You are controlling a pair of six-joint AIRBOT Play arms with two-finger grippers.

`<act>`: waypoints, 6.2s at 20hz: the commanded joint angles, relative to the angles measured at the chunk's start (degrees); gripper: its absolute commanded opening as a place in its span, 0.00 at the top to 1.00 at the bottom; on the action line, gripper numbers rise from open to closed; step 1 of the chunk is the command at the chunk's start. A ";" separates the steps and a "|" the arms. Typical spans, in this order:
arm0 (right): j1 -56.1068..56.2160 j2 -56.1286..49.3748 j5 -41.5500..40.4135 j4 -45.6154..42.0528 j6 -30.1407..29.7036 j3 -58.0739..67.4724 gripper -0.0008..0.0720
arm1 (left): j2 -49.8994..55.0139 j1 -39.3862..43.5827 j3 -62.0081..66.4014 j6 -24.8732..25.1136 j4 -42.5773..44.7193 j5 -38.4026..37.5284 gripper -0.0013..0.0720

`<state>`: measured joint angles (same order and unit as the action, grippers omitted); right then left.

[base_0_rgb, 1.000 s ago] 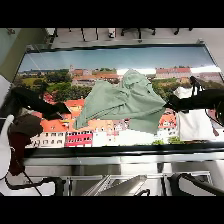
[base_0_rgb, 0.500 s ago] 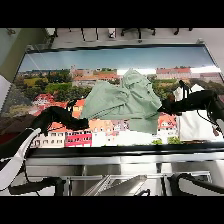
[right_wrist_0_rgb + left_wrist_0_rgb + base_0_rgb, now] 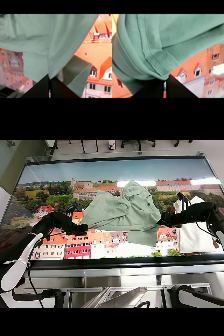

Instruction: Fold the shirts.

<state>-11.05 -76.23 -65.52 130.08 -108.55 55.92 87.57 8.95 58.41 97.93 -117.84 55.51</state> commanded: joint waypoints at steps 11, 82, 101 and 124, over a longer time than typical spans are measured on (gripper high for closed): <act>0.07 -0.02 -0.07 0.04 -0.37 -0.02 0.96 | -2.03 -0.02 0.90 -3.65 4.74 -3.91 0.08; -25.00 2.45 -10.69 1.03 -2.78 1.99 0.35 | 3.80 -28.63 11.19 5.99 -3.02 27.12 0.04; -27.28 2.58 -7.06 -1.97 -6.43 -11.50 0.35 | 4.33 -21.35 1.60 12.63 -5.20 19.76 0.96; -12.55 24.92 -0.72 23.43 -10.03 37.20 0.96 | -36.96 -24.24 36.52 12.57 -21.24 12.46 0.96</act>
<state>-23.24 -62.19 -70.72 151.35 -118.72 72.95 64.86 -15.22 81.71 110.61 -136.57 75.64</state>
